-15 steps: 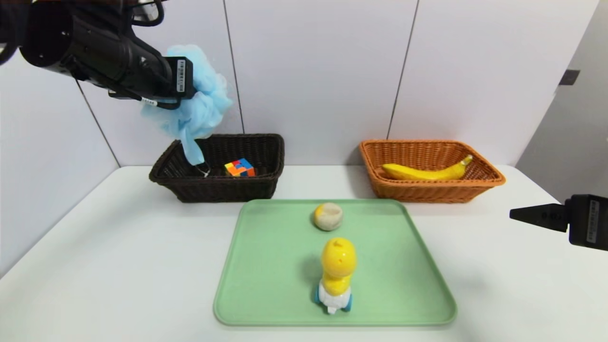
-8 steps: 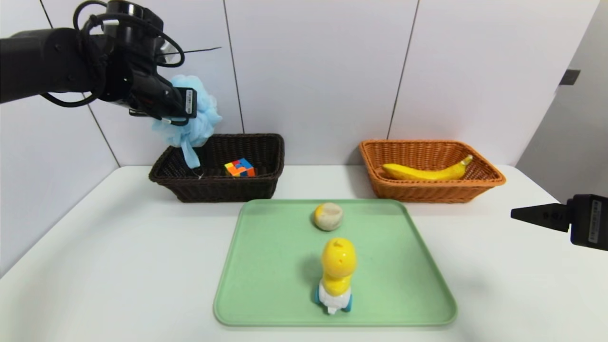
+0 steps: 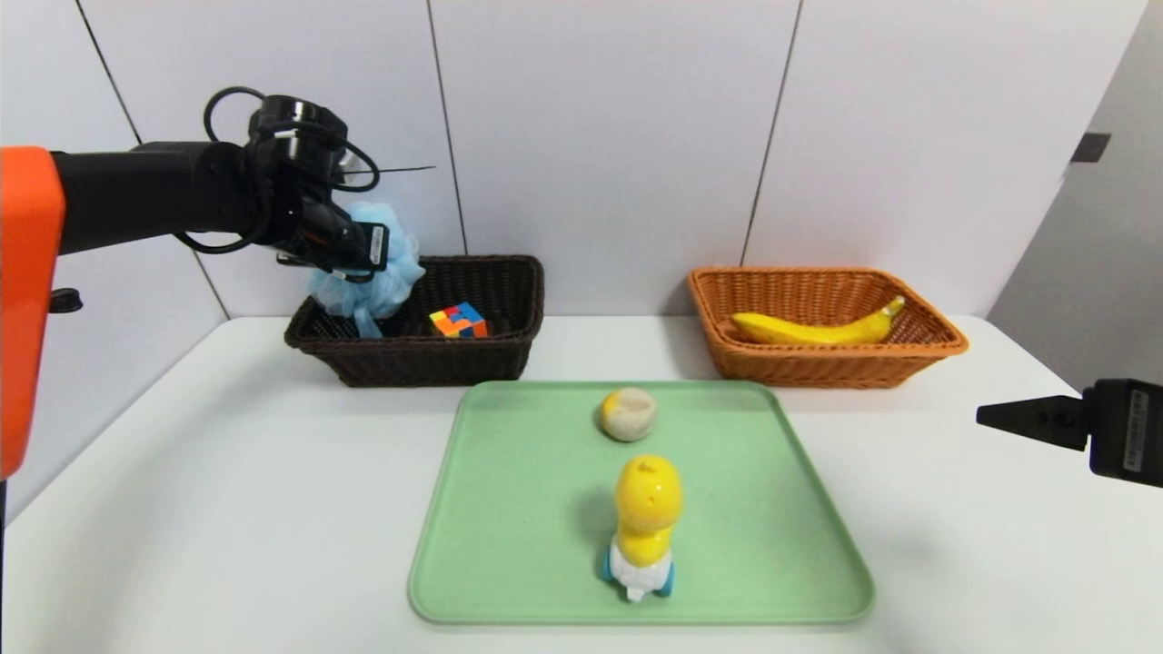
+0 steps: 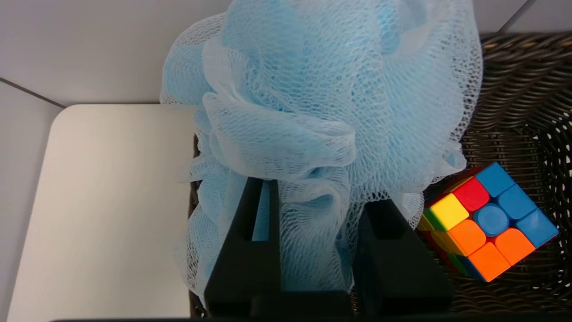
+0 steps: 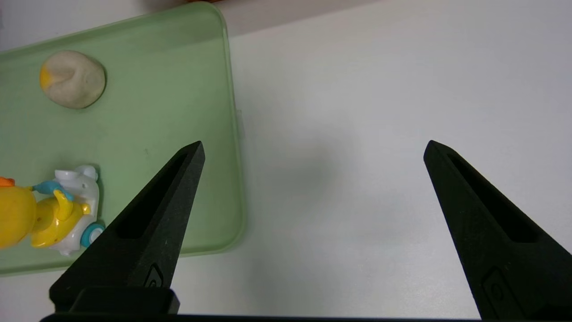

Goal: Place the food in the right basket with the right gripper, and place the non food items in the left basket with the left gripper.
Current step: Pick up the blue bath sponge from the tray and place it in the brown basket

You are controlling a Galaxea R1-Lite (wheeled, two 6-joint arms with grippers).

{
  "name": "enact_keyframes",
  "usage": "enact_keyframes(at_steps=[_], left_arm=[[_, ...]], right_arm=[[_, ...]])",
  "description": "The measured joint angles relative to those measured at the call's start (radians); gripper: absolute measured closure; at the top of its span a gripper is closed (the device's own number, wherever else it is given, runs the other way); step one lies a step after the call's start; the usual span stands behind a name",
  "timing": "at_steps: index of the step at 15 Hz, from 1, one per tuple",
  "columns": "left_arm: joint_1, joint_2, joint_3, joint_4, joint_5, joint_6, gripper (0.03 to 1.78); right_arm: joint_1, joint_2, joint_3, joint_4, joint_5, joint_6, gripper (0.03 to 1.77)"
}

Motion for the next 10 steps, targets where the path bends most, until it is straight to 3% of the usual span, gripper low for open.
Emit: enact_keyframes(at_steps=[3,5,10], left_arm=[[0.003,0.039,0.0,-0.003,-0.024,-0.001,1.5],[0.003,0.053,0.0,-0.003,-0.032,-0.003,1.73],[0.002,0.066,0.0,0.0,-0.035,-0.008,1.73]], right_arm=[[0.0,0.002,0.0,-0.001,0.0,-0.001,0.11],[0.0,0.005,-0.001,-0.001,0.0,-0.001,0.11],[0.0,0.016,-0.004,-0.001,0.0,-0.001,0.11]])
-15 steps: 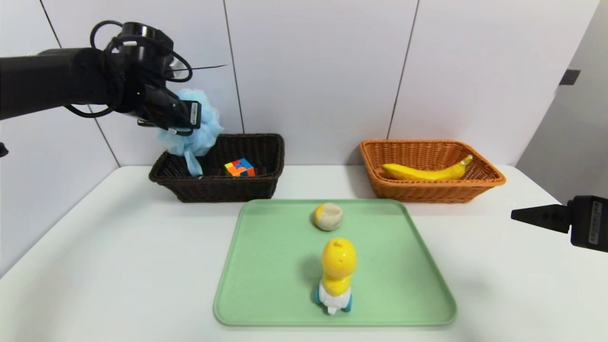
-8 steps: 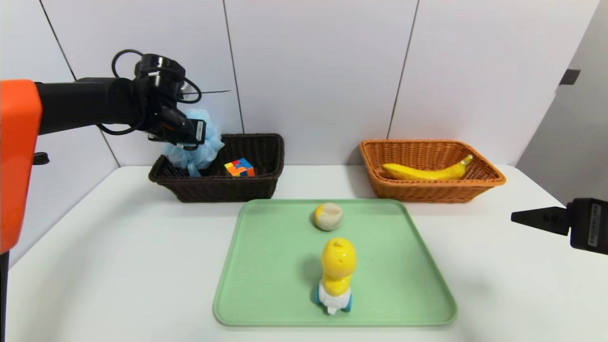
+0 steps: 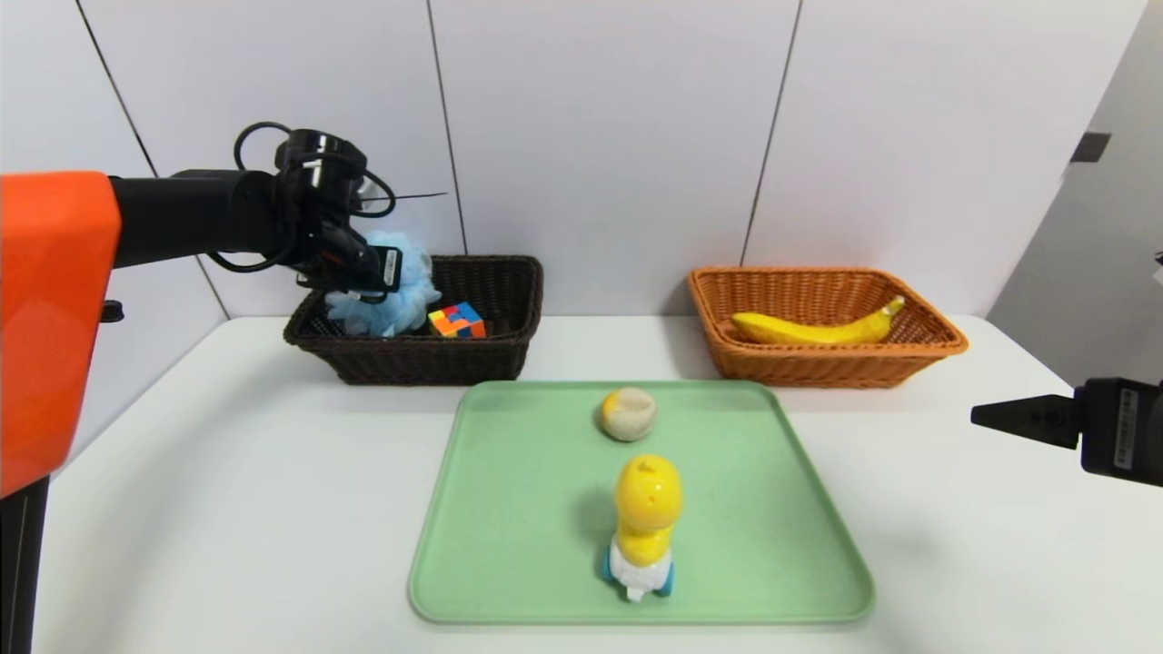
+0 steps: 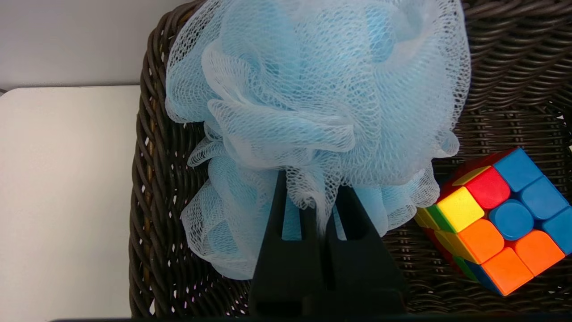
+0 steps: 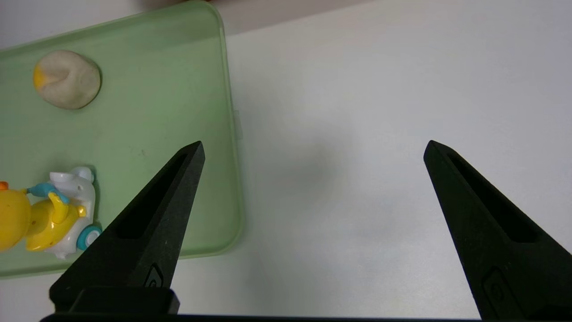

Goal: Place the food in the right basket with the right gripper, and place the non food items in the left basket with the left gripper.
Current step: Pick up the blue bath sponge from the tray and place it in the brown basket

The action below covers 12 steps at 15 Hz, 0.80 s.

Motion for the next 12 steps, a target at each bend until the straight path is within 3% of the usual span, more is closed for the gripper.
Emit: enact_keyframes(at_steps=[2,6,12], left_arm=[[0.0,0.0,0.0,0.002,0.0,0.0,1.64],[0.0,-0.01,0.0,0.001,0.001,-0.001,1.02],[-0.027,-0.114,0.0,0.056,-0.001,-0.045,0.53]], right_arm=[[0.0,0.005,0.0,0.0,0.001,0.0,0.11],[0.001,0.01,0.0,0.0,0.001,0.0,0.11],[0.001,0.011,0.004,0.0,0.002,0.0,0.11]])
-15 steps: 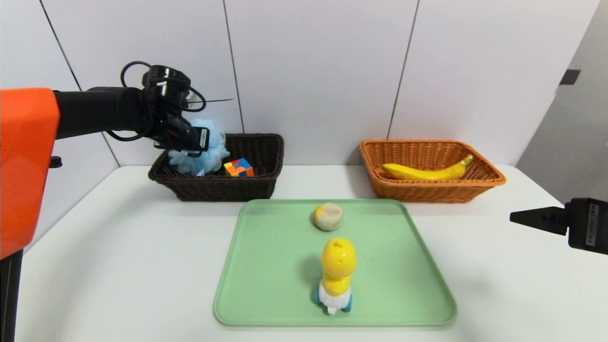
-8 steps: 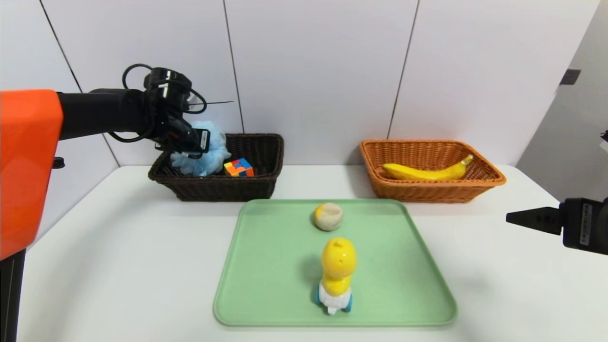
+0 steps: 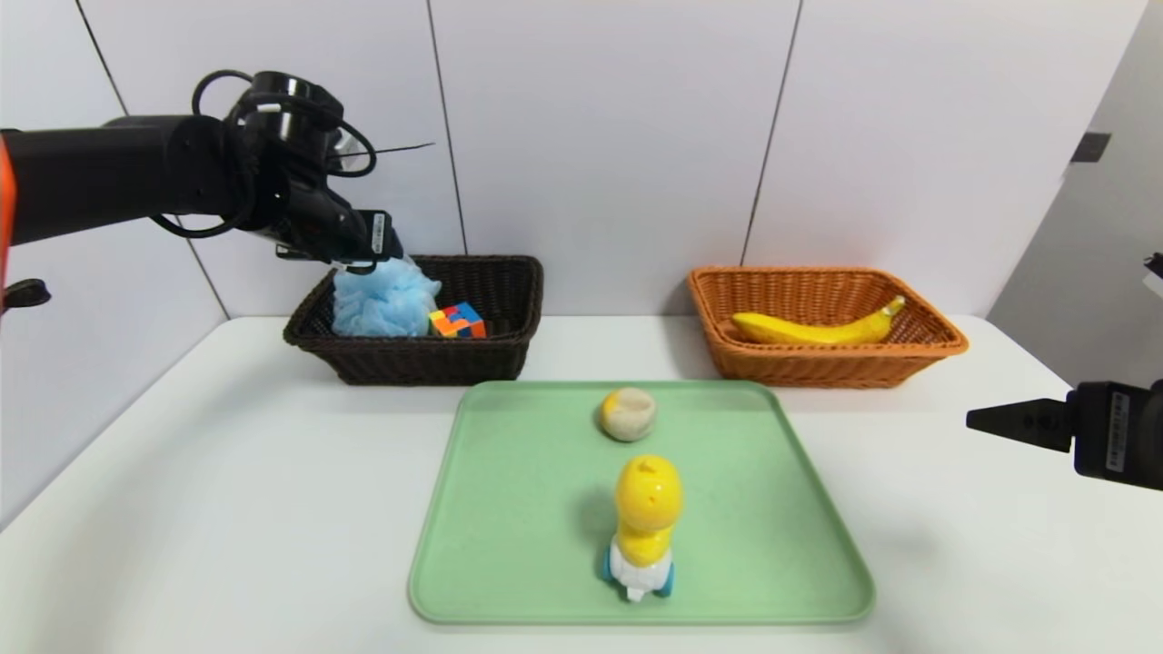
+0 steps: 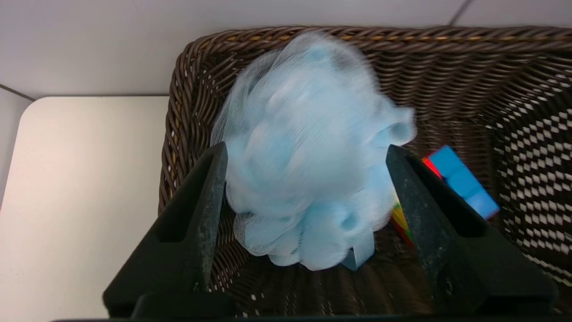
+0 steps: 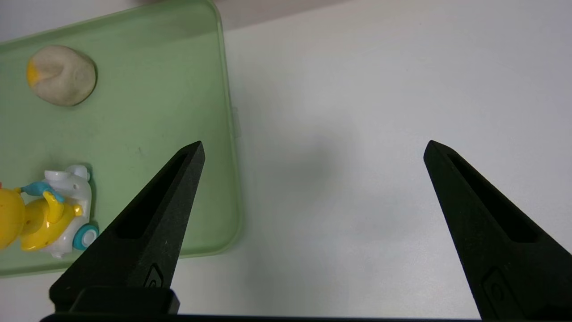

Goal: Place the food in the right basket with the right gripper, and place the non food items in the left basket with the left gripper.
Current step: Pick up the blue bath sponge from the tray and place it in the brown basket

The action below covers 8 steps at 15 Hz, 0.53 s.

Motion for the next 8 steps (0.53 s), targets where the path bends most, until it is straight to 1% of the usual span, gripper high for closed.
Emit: enact_keyframes(at_steps=[2,4,6,8], left_arm=[[-0.022,-0.053,0.0,0.064,0.003,-0.02,0.43],[-0.032,-0.097,0.0,0.097,0.007,-0.033,0.36],[-0.045,-0.143,0.001,0.158,0.004,-0.032,0.31],[-0.082,-0.192,0.002,0.195,0.001,-0.029,0.26]], right_arm=[[0.0,0.0,0.0,0.0,0.006,0.0,0.11],[0.003,0.0,0.001,0.0,0.009,0.0,0.11],[0.004,-0.002,0.002,0.001,0.009,0.0,0.11],[0.005,-0.004,0.007,0.001,0.01,0.0,0.11]])
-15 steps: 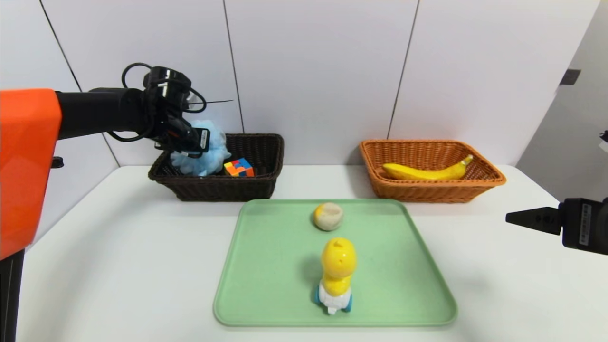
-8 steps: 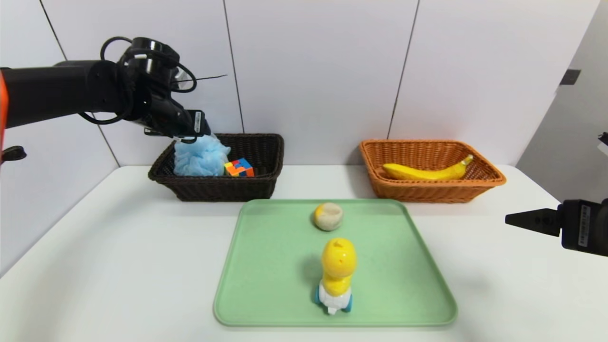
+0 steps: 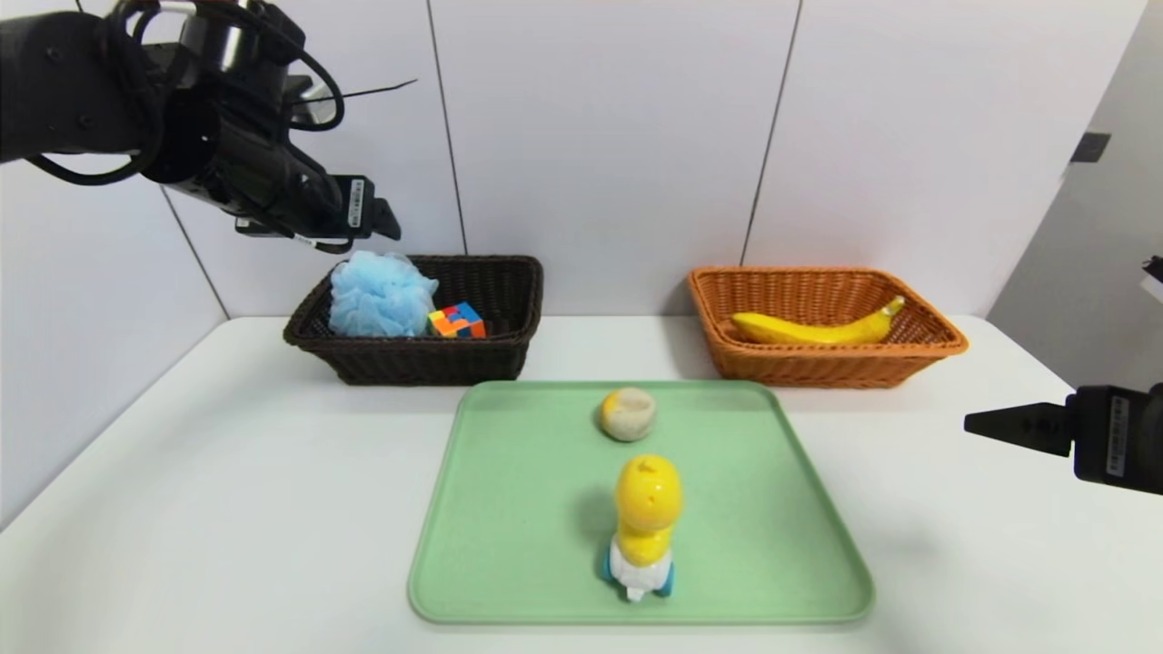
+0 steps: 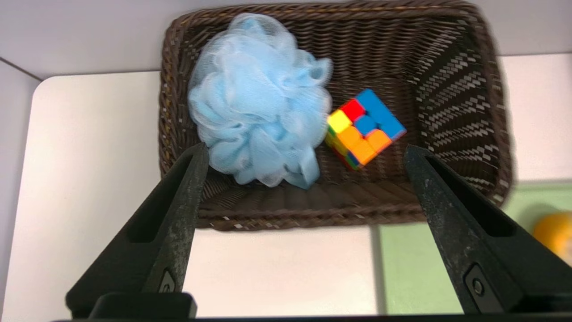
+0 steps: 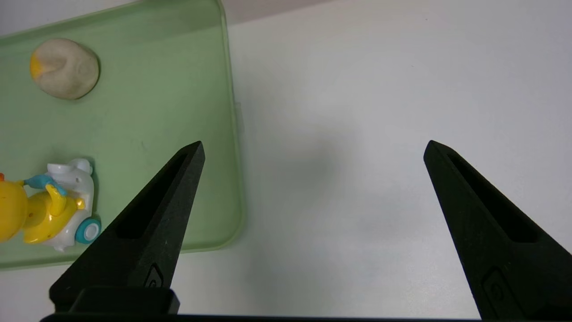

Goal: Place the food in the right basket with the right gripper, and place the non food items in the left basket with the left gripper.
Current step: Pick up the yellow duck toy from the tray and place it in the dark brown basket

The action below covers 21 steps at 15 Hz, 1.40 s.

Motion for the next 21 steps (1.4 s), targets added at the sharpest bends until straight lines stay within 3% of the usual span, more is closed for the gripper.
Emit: enact_keyframes(at_steps=[3,5,6,8,11,13,15,21], left_arm=[[-0.126,-0.094,0.021,0.095,-0.034,-0.042,0.21],[-0.241,-0.167,0.118,0.135,-0.054,-0.147,0.19],[-0.287,-0.202,0.199,0.113,-0.035,-0.198,0.18],[-0.381,-0.27,0.419,0.008,0.064,-0.269,0.16],[-0.487,-0.363,0.787,-0.251,0.256,-0.304,0.14],[-0.549,-0.438,0.967,-0.416,0.35,-0.319,0.14],[-0.616,-0.49,1.053,-0.499,0.388,-0.343,0.14],[-0.793,-0.496,1.122,-0.51,0.425,-0.495,0.12]], right_arm=[[0.0,-0.003,0.007,-0.001,0.0,0.001,0.11],[-0.001,-0.005,0.008,-0.001,0.0,0.002,0.11],[-0.002,-0.009,0.009,-0.001,0.0,0.002,0.11],[-0.002,-0.013,0.015,-0.001,0.0,0.002,0.11],[-0.002,-0.017,0.026,-0.001,0.0,0.001,0.11],[-0.002,-0.017,0.029,-0.001,0.001,0.0,0.11],[-0.001,-0.016,0.03,-0.001,0.001,0.0,0.11],[-0.002,-0.019,0.055,-0.003,0.002,0.003,0.11]])
